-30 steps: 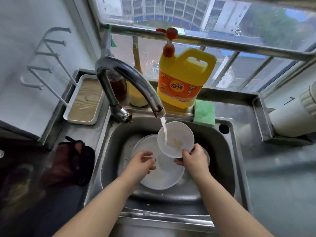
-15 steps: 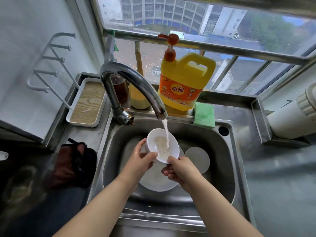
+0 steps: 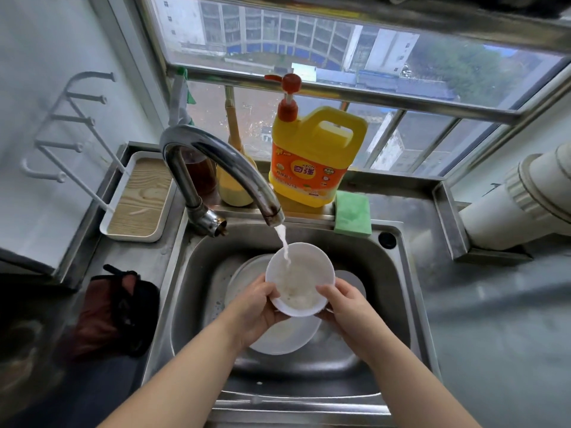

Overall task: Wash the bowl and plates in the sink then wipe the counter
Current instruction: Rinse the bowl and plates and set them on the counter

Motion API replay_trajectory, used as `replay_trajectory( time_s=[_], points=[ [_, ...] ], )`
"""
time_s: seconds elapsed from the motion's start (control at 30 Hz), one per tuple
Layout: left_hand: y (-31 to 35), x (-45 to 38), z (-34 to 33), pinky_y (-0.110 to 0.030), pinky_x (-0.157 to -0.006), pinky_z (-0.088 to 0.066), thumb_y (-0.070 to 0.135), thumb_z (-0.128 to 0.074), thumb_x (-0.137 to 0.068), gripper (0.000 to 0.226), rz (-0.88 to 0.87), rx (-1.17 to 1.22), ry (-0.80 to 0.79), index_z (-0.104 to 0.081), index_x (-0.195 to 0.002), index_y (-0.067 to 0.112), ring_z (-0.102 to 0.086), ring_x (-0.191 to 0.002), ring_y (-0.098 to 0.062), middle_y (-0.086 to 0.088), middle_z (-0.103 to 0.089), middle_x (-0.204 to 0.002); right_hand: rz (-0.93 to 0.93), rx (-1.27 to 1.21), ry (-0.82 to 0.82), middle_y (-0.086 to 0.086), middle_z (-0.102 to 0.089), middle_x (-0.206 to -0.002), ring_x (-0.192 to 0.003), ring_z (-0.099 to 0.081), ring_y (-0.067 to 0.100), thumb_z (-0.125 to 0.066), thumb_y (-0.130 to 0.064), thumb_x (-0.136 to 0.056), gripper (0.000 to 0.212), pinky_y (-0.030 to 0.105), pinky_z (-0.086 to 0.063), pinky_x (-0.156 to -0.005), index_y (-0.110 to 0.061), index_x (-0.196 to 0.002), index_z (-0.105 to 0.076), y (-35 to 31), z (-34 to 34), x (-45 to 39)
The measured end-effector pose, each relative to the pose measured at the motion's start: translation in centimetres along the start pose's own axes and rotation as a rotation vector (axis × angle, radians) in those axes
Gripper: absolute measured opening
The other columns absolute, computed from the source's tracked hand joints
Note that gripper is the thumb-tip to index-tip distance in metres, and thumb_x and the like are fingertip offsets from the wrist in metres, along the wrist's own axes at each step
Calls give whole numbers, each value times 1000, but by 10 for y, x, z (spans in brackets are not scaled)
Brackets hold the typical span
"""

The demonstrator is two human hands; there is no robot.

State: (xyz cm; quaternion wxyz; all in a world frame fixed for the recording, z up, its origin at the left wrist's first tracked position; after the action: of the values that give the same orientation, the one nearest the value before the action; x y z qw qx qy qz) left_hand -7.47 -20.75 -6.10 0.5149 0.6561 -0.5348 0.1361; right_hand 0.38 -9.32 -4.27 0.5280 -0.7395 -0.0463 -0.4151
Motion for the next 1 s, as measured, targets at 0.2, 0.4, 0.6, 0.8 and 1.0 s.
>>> replay_trajectory(
  time_s=[0.2, 0.4, 0.6, 0.8, 1.0],
  points=[
    [44, 13, 2, -33, -80, -56, 7, -51, -78, 55, -270, -357, -73, -53, -126, 34, -59, -110, -25, -7, -60, -119, -90, -354, -43, 17, -63, -114, -105, -62, 30, -46, -14, -98, 21, 38, -54, -85, -12, -116, -56, 7, -20, -10],
    [47, 17, 29, -34, -77, -58, 37, -59, -89, 47, -256, -461, 101, -46, -134, 29, -63, -103, -26, -8, -59, -120, -218, -340, -95, 16, -62, -106, -92, -61, 27, -37, -44, -99, 38, 36, -51, -78, -16, -119, -52, 26, -39, -16],
    [13, 10, 39, -37, -98, -48, 52, -40, -95, 53, -95, -593, 187, -36, -141, 27, -54, -120, -27, -9, -47, -140, -414, -215, 115, 15, -55, -75, -61, -55, 21, -61, -48, -86, 50, 28, -50, -53, -7, -111, -49, 39, -16, -12],
    [24, 9, 22, -37, -102, -41, 43, -63, -86, 33, -572, -1171, 37, -58, -114, 26, -47, -116, -11, 8, -54, -117, -354, 18, 212, 13, -58, -70, -55, -57, 17, -58, -60, -83, 56, 25, -50, -53, -5, -96, -56, 22, 2, -22],
    [40, 2, 26, -39, -78, -47, 30, -59, -91, 18, -371, -510, -45, -65, -95, 13, -59, -84, -22, -10, -64, -88, -261, 238, 156, 10, -64, -81, -69, -63, 20, -34, -70, -88, 64, 30, -53, -63, -13, -112, -54, 4, 1, -33]
  ],
)
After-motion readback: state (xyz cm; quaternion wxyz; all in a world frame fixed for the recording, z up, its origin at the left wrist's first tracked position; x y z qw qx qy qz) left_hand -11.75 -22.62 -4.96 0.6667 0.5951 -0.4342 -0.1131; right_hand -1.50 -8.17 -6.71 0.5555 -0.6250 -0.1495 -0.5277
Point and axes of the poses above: each hand's wrist, its own x-axis away from the middle knuckle, its own z-axis out of the back of the hand, y = z × x, the point moved 7 cm from there along -x, towards the middle knuckle
